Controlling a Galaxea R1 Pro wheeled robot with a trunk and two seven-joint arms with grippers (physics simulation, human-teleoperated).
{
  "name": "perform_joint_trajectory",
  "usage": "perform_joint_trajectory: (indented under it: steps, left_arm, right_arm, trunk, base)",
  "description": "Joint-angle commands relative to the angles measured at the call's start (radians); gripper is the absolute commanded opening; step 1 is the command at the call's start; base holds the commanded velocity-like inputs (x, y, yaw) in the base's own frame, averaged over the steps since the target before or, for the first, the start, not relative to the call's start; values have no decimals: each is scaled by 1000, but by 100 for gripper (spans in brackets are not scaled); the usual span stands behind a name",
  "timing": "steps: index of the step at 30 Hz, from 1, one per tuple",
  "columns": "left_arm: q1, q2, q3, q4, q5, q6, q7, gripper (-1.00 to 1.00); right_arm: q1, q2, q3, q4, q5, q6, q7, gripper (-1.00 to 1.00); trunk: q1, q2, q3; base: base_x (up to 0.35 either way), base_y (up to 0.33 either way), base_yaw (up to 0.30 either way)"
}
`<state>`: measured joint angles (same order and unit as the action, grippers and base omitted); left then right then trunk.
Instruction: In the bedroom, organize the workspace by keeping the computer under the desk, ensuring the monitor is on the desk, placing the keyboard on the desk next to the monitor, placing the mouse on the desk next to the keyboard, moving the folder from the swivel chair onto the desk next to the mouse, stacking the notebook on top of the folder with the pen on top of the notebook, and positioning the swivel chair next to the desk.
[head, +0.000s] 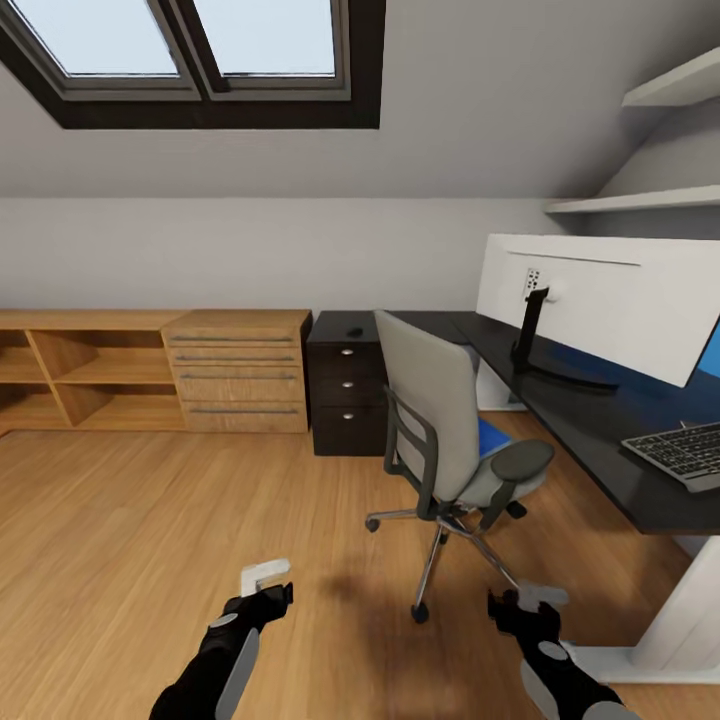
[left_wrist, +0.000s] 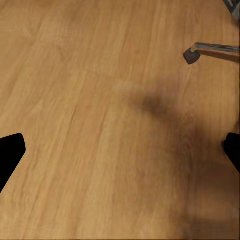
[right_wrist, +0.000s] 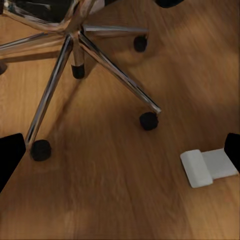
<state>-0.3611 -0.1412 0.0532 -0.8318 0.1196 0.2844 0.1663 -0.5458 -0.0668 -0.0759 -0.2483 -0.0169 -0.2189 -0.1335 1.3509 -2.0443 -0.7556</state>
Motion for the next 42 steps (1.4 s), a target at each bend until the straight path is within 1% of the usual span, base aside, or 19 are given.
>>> perform_joint_trajectory:
  steps: [1,3,6,8,9,14,15,16,17,20,22,25,29,30,31,34,35,39,42]
  left_arm:
    - [-13,-5,1,-2,10,6,4,100]
    - [-47,-14,1,-1,10,9,3,100]
    - [-75,-19,1,-2,10,10,1,100]
    - [-83,-20,1,-2,11,10,-2,100]
    - [-89,-21,3,-2,11,9,-4,100]
    - [-94,-24,-3,-4,11,6,-5,100]
    - [-95,-24,-6,-11,11,7,-5,100]
    - [-96,-23,-8,-40,11,9,-5,100]
    - [-96,-23,-9,-62,11,9,-5,100]
    - [-92,-25,-11,-119,11,11,-5,100]
    - [-82,-26,-13,-145,11,11,-5,100]
    - [-58,-27,-20,-201,11,12,-5,100]
    - [-9,-26,-26,-306,11,20,-5,100]
    - [20,-26,-32,-364,11,33,-5,100]
    - [75,-26,-54,-468,11,69,-5,100]
    - [134,-24,-82,-572,11,119,-5,100]
    - [168,-23,-95,-627,11,148,-5,100]
    - [219,-22,-112,-694,11,189,-5,100]
    - [234,-22,-117,-712,11,201,-5,100]
  right_arm:
    - [-14,0,-4,2,-2,10,0,100]
    - [-50,-2,-5,2,-3,47,-2,100]
    - [-88,-7,-7,4,-3,76,-6,100]
    - [-102,-9,-11,3,-4,87,-13,100]
    - [-117,-10,-22,-1,-5,109,-31,100]
    - [-145,-11,-39,-4,-13,154,-55,100]
    - [-158,-10,-47,-5,-29,164,-60,100]
    - [-177,-10,-59,-6,-89,175,-64,100]
    - [-184,-11,-62,-6,-123,177,-65,100]
    - [-191,-13,-65,-3,-169,178,-66,100]
    - [-193,-13,-64,-1,-180,177,-66,100]
    - [-195,-12,-64,1,-194,178,-65,100]
    - [-196,-12,-70,1,-205,181,-71,100]
    - [-196,-12,-71,1,-209,181,-73,100]
    - [-196,-13,-74,-2,-216,181,-75,100]
    - [-197,-14,-75,-5,-222,180,-76,100]
    - [-196,-13,-75,-6,-223,178,-76,100]
    - [-196,-13,-74,-8,-222,175,-76,100]
    - [-195,-14,-73,-9,-221,174,-75,100]
  trunk:
    - [4,-8,-4]
    - [11,-22,-11]
    - [23,-43,-20]
    - [31,-57,-26]
    - [34,-64,-29]
    - [54,-99,-45]
    - [57,-106,-48]
    - [61,-113,-51]
    - [65,-120,-54]
    - [77,-141,-64]
    - [84,-155,-70]
    - [96,-176,-80]
    - [111,-204,-92]
    - [115,-211,-95]
    - [119,-218,-98]
    - [130,-239,-108]
    - [134,-246,-111]
    - [149,-274,-123]
    - [161,-295,-133]
  base:
    - [0,0,0]
    - [0,0,0]
    - [0,0,0]
    - [0,0,0]
    - [0,0,0]
    - [0,0,0]
    - [0,0,0]
    - [0,0,0]
    - [0,0,0]
    - [0,0,0]
    - [0,0,0]
    - [0,0,0]
    - [0,0,0]
    - [0,0,0]
    - [0,0,0]
    - [0,0,0]
    - [0,0,0]
    - [0,0,0]
    - [0,0,0]
